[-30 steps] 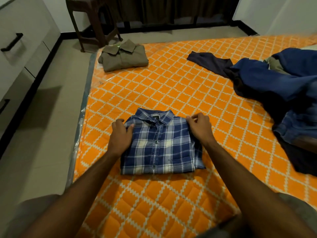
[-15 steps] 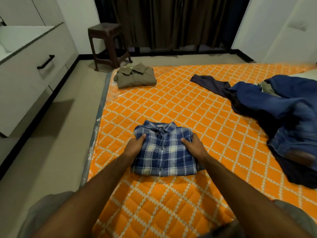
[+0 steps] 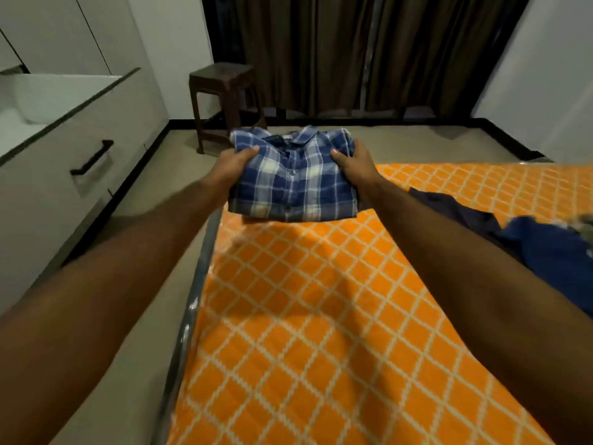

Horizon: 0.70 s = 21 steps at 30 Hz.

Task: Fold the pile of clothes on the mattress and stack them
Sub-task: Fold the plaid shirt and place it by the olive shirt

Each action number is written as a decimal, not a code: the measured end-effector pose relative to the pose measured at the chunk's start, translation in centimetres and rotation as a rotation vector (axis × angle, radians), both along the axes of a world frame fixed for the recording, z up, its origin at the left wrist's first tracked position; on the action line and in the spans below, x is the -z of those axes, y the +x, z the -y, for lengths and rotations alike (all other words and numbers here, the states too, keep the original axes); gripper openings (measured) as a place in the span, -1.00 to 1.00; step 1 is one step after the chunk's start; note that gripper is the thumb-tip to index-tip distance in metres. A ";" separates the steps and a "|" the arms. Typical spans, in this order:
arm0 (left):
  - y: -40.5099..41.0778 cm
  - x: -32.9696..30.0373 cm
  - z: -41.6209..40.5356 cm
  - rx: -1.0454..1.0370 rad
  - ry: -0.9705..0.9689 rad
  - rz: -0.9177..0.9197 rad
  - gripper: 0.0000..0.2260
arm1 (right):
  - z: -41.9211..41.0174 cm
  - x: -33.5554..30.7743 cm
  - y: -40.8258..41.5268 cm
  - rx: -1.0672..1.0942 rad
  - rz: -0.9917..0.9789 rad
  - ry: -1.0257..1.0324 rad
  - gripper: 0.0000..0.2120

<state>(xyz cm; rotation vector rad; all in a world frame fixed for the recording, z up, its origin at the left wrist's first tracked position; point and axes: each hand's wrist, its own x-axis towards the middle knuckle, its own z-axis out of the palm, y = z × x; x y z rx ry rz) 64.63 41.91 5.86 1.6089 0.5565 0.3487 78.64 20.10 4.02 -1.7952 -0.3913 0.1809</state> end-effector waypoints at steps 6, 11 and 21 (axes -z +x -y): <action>10.5 3.2 -9.2 -0.076 0.062 0.037 -0.73 | -10.6 3.0 12.7 -0.020 -0.021 0.000 -0.64; 13.9 15.1 -10.9 0.008 0.001 -0.076 -0.70 | -12.2 13.3 15.8 -0.078 -0.279 -0.139 -0.48; 14.5 22.5 -10.9 -0.097 0.052 -0.036 -0.55 | -10.2 22.0 16.4 -0.069 -0.256 -0.096 -0.44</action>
